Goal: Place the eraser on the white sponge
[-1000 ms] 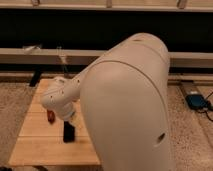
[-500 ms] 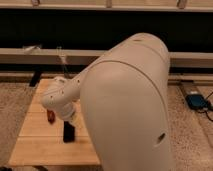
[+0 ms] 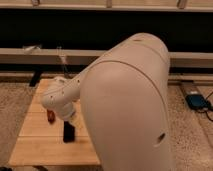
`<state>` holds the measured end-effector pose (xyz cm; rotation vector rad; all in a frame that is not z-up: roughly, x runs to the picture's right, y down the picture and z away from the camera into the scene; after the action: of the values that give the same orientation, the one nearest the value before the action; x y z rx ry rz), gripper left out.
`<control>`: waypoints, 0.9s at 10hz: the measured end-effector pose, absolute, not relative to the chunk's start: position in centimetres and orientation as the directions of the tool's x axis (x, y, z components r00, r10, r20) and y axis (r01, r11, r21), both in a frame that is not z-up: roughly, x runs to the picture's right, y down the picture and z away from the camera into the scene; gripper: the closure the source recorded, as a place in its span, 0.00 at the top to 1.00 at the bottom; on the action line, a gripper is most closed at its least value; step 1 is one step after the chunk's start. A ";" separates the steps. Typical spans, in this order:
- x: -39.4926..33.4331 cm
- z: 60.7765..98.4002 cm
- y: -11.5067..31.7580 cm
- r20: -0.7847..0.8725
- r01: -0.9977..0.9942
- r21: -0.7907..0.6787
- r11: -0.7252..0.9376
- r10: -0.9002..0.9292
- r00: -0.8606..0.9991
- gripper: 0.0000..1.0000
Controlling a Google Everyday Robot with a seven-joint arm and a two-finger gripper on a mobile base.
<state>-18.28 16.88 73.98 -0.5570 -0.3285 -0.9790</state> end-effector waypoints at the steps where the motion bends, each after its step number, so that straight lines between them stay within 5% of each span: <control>1: -18.3 74.0 16.9 0.501 0.851 -0.294 0.435 -0.688 0.525 0.80; 9: -18.4 74.8 17.1 0.514 0.866 -0.257 0.429 -0.698 0.498 0.80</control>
<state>-18.44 17.07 74.84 -0.5317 -0.3561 -1.0016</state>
